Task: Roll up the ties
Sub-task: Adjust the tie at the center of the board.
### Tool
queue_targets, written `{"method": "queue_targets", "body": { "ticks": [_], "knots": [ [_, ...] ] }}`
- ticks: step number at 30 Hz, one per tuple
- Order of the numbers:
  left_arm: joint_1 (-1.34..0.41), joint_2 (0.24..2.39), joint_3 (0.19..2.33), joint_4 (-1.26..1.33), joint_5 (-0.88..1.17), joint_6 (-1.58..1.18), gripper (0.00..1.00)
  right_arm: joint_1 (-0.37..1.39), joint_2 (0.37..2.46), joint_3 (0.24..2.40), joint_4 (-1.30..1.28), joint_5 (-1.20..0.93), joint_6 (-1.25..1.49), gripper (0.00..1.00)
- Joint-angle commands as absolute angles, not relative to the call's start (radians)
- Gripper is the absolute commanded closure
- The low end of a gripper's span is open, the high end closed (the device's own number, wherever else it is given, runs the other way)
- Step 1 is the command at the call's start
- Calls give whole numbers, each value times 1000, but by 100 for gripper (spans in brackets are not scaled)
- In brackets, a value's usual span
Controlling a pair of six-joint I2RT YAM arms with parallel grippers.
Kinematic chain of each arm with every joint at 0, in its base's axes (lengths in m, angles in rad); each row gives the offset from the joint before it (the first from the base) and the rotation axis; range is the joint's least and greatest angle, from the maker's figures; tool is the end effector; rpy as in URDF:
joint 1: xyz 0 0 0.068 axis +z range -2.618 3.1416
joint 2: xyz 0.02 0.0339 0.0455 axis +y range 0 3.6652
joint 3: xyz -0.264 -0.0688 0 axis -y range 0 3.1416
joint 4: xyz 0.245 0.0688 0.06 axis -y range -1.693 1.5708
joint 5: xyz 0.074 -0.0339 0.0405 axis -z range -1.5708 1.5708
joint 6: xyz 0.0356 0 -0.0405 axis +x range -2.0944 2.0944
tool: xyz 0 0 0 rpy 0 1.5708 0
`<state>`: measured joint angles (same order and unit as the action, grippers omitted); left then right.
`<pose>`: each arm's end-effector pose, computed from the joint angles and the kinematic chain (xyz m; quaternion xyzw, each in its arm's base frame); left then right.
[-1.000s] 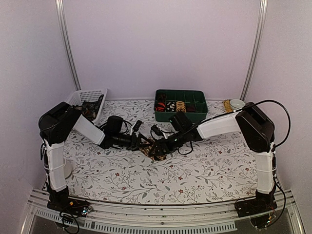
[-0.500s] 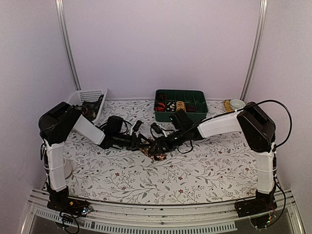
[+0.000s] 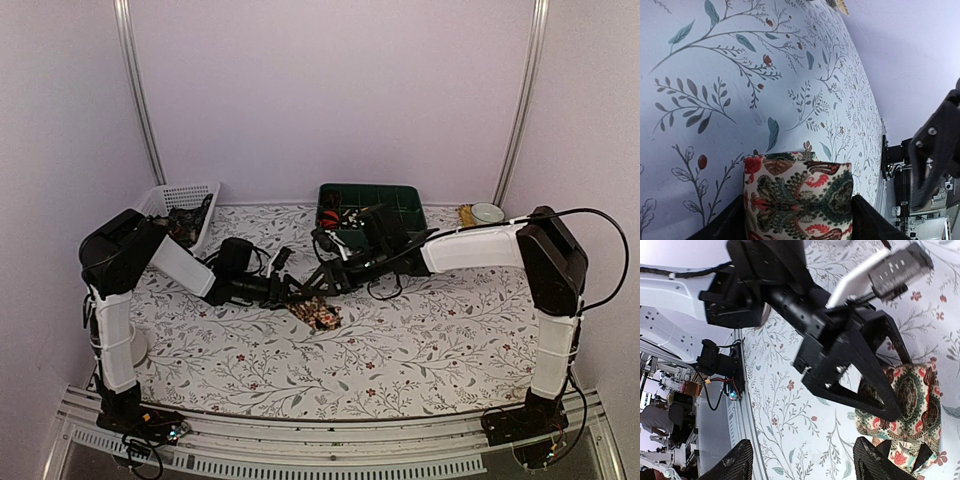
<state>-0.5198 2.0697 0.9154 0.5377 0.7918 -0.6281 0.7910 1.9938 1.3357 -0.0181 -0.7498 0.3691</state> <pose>0.3182 -0.2113 0.0883 0.1325 0.8280 -0.5177 0.1698 0.2900 0.3277 0.1892 -0.3306 0.7872 0.4967 0.1557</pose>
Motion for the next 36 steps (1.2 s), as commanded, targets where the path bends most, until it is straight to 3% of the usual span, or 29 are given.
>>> {"method": "queue_targets", "body": {
  "ticks": [1, 16, 36],
  "knots": [
    [-523, 2085, 891, 463, 751, -609, 32, 786, 1836, 1337, 10, -740, 361, 31],
    [-522, 2088, 888, 479, 765, -618, 32, 785, 2080, 1396, 40, -721, 348, 32],
    [-515, 2088, 885, 493, 777, -624, 32, 784, 2183, 1376, 7, -676, 321, 32]
  ]
}}
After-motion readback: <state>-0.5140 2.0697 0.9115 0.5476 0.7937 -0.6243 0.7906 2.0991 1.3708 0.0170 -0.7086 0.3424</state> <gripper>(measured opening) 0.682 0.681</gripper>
